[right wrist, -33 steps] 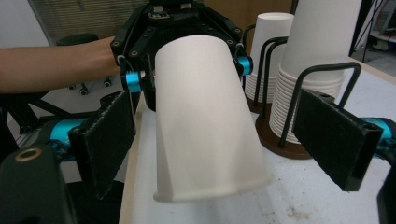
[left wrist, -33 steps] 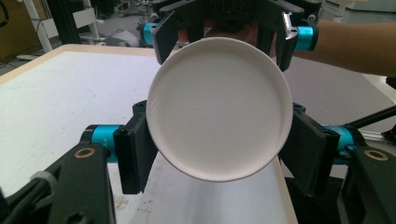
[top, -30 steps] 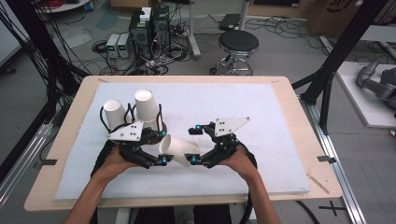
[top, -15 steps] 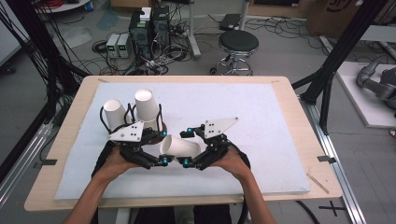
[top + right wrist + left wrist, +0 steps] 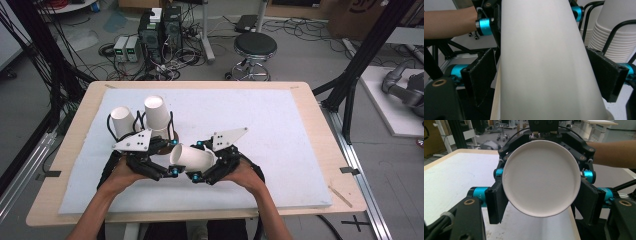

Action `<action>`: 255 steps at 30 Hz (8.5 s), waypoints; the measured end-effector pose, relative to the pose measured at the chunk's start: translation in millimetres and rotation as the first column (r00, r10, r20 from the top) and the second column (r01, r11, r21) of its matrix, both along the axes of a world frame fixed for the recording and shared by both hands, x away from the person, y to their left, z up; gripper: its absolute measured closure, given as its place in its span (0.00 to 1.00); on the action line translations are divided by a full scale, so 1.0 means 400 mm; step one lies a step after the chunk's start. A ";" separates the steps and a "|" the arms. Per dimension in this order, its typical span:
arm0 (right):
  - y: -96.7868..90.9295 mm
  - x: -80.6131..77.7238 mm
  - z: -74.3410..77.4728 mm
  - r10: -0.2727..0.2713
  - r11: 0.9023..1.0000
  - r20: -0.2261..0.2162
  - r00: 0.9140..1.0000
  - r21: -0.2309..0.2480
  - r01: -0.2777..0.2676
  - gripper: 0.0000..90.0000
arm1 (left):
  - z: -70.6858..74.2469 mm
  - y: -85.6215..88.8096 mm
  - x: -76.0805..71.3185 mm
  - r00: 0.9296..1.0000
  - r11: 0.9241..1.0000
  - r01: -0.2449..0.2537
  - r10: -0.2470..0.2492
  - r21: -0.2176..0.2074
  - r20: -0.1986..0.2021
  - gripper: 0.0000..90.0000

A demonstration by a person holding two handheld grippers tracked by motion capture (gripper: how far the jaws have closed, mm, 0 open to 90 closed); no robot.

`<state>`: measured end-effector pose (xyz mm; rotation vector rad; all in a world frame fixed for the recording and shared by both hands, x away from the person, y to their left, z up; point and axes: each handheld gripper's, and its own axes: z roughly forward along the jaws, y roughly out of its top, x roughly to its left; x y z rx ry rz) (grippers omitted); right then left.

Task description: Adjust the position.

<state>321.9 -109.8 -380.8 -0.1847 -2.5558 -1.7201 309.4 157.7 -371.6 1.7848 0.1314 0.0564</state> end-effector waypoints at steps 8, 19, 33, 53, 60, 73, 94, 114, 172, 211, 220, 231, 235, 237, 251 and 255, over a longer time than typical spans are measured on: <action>-0.009 0.001 -0.009 -0.009 1.000 0.007 1.000 -0.002 0.009 0.18 | 0.001 0.007 -0.001 1.000 1.000 0.006 -0.006 0.000 0.000 0.37; -0.012 -0.001 -0.007 0.001 1.000 0.045 0.999 -0.024 0.000 0.31 | -0.006 0.008 -0.002 1.000 1.000 0.012 -0.012 0.004 -0.009 0.38; -0.022 -0.003 -0.006 -0.011 1.000 0.042 0.999 -0.028 0.012 0.31 | -0.008 0.032 0.005 0.998 1.000 -0.021 0.021 0.007 -0.062 0.05; -0.014 -0.002 0.003 -0.016 0.963 0.026 1.000 -0.267 0.023 0.31 | 0.055 0.028 -0.002 0.993 0.903 -0.051 0.091 0.427 -0.072 0.05; 0.006 -0.005 0.022 0.006 0.916 0.043 0.999 -0.401 0.012 0.31 | 0.081 -0.012 0.005 0.994 0.804 0.020 0.050 0.595 -0.102 0.05; 0.048 -0.006 0.037 0.065 0.823 0.044 0.997 -0.567 -0.029 0.31 | 0.097 -0.054 0.016 0.992 0.679 0.053 0.049 0.733 -0.118 0.05; 0.097 -0.005 0.049 0.120 0.755 0.028 0.992 -0.652 -0.073 0.31 | 0.070 -0.111 0.020 0.987 0.580 0.130 0.004 0.804 -0.162 0.05; 0.095 -0.012 0.055 0.138 0.766 0.036 0.990 -0.637 -0.083 0.31 | 0.053 -0.144 0.019 0.981 0.584 0.173 -0.028 0.793 -0.193 0.13; 0.015 -0.003 0.133 0.066 0.934 0.100 0.993 -0.357 -0.026 0.20 | 0.046 -0.162 0.007 0.988 0.569 0.139 -0.024 0.811 -0.152 0.39; -0.149 -0.013 0.085 -0.117 0.985 0.095 0.989 -0.116 0.128 0.20 | -0.005 0.017 -0.011 0.991 0.958 -0.059 0.090 0.281 -0.099 0.39; -0.147 -0.013 0.063 -0.126 0.987 0.074 0.989 -0.090 0.132 0.20 | -0.037 0.035 -0.016 0.995 0.994 -0.055 0.062 0.100 -0.073 0.39; -0.141 -0.012 0.051 -0.118 0.991 0.066 0.991 -0.057 0.122 0.20 | -0.065 0.035 -0.016 0.996 0.999 -0.039 0.040 0.008 -0.079 0.39; -0.137 -0.012 0.045 -0.115 0.993 0.047 0.992 -0.022 0.116 0.20 | -0.076 0.032 -0.015 0.994 0.999 -0.041 0.041 -0.003 -0.098 0.39; -0.133 -0.013 0.040 -0.111 0.994 0.045 0.993 -0.007 0.111 0.20 | -0.078 0.030 -0.015 0.994 0.999 -0.035 0.033 -0.017 -0.105 0.39; -0.065 -0.008 0.020 -0.031 0.996 0.010 0.999 0.080 0.030 0.20 | -0.084 0.002 -0.023 0.995 0.999 0.002 -0.006 -0.041 -0.098 0.39; -0.043 -0.008 0.025 0.003 0.994 0.004 1.000 0.105 -0.003 0.20 | -0.085 -0.002 -0.023 0.995 0.998 0.009 -0.014 -0.056 -0.102 0.39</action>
